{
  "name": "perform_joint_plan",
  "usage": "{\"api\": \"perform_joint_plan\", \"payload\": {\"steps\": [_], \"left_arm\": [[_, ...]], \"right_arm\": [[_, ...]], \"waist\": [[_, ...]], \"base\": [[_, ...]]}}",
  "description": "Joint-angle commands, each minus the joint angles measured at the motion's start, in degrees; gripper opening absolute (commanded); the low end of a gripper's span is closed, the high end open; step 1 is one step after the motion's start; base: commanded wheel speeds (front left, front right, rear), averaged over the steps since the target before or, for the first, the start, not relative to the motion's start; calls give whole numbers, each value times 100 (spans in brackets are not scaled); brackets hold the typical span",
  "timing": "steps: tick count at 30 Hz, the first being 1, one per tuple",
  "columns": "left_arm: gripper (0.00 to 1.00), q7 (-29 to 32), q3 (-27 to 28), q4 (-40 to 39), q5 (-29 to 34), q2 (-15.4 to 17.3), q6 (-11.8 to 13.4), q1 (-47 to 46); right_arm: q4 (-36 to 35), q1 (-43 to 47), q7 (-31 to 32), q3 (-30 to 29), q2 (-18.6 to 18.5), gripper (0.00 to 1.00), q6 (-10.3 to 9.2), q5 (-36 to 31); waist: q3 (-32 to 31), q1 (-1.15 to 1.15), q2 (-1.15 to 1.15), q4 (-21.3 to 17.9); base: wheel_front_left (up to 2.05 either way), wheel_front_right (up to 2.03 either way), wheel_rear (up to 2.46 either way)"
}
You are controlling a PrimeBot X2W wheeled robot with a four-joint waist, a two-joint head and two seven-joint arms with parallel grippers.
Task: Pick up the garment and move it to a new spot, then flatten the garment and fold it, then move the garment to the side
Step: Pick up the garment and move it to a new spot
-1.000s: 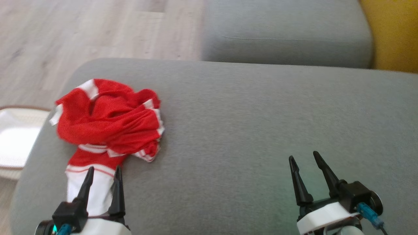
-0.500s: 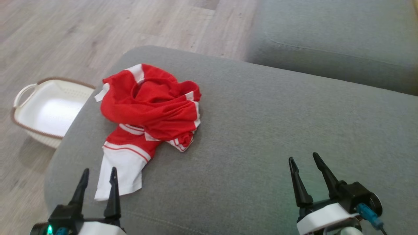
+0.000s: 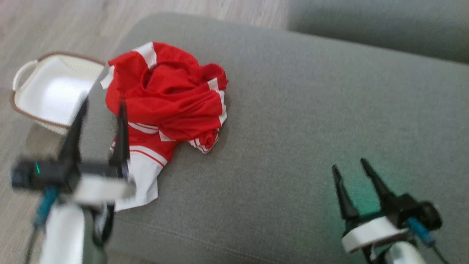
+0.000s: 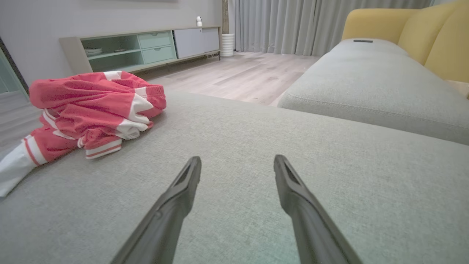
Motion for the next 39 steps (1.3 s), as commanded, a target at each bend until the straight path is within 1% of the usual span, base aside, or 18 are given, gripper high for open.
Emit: {"api": "perform_joint_plan", "payload": {"steps": [1, 3, 5, 7, 11, 14, 15, 16, 18, 20, 24, 26, 28, 29, 30, 31, 34, 39], "left_arm": [[100, -69, 196, -115, -45, 143, -55, -493], [100, -69, 157, 165, -104, 276, -160, -1028], [100, -34, 77, 603, -231, 396, -252, -1594], [100, 230, -53, 1053, -358, 536, -317, -2212], [100, 1092, -351, 1989, -765, 734, -373, -3391], [100, 1828, -417, 2850, -1088, 880, -381, -4145], [100, 2259, -496, 3437, -1232, 990, -383, -4526], [100, 2259, -496, 3437, -1232, 990, -383, -4526], [100, 2560, -655, 3920, -1388, 1074, -383, -4800], [100, 2776, -920, 4240, -1622, 1066, -384, -4956], [100, 3142, -1513, 4603, -2209, 995, -384, -5065], [100, 3314, -1779, 4760, -2417, 1044, -385, -5079], [100, 3327, -1969, 4869, -2538, 1123, -385, -5119], [100, 3225, -2125, 4901, -2701, 1133, -385, -5146], [44, 2999, -2273, 4860, -2858, 1170, -385, -5188], [0, 2848, -2313, 4861, -2917, 1199, -385, -5211], [0, 2271, -2595, 4806, -2878, 1360, -385, -5303], [0, 1235, -2803, 4645, -2866, 1540, -385, -5436]], "right_arm": [[-215, -321, -62, 71, -156, 100, 44, -41], [-246, -417, -62, 35, -242, 100, 44, -63], [-295, -495, -62, -4, -313, 100, 44, -87], [-350, -564, -62, -48, -393, 100, 44, -97], [-451, -681, -62, -143, -567, 100, 44, -109], [-521, -756, -62, -184, -706, 100, 44, -115], [-573, -827, -62, -189, -788, 100, 44, -115], [-573, -827, -62, -189, -788, 100, 44, -115], [-621, -916, -62, -214, -855, 100, 44, -114], [-670, -990, -62, -263, -908, 100, 44, -115], [-756, -1083, -62, -350, -989, 100, 44, -117], [-786, -1134, -62, -364, -997, 100, 44, -123], [-802, -1188, -62, -371, -979, 100, 44, -129], [-804, -1226, -62, -372, -956, 100, 44, -132], [-795, -1250, -62, -370, -937, 100, 44, -132], [-782, -1260, -62, -365, -928, 100, 44, -131], [-720, -1292, -62, -335, -887, 100, 44, -108], [-609, -1281, -62, -320, -772, 100, 44, -60]], "waist": [[296, 0, 0, -62], [488, 0, 0, -120], [669, 0, 0, -180], [856, 0, 0, -237], [1212, 0, 0, -344], [1485, 0, 0, -422], [1656, 0, 0, -487], [1656, 0, 0, -487], [1828, 0, 0, -556], [1981, 0, 0, -600], [2225, 0, 0, -639], [2317, 0, 0, -668], [2379, 0, 0, -704], [2412, 0, 0, -726], [2429, 0, 0, -738], [2426, 0, 0, -743], [2342, 0, 0, -768], [1969, 0, 0, -807]], "base": [[0, 0, 0], [0, 0, 0], [0, 0, 0], [0, 0, 0], [0, 0, 0], [0, 0, 0], [0, 0, 0], [0, 0, 0], [0, 0, 0], [0, 0, 0], [0, 0, 0], [0, 0, 0], [0, 0, 0], [0, 0, 0], [0, 0, 0], [0, 0, 0], [0, 0, 0], [0, 0, 0]]}}
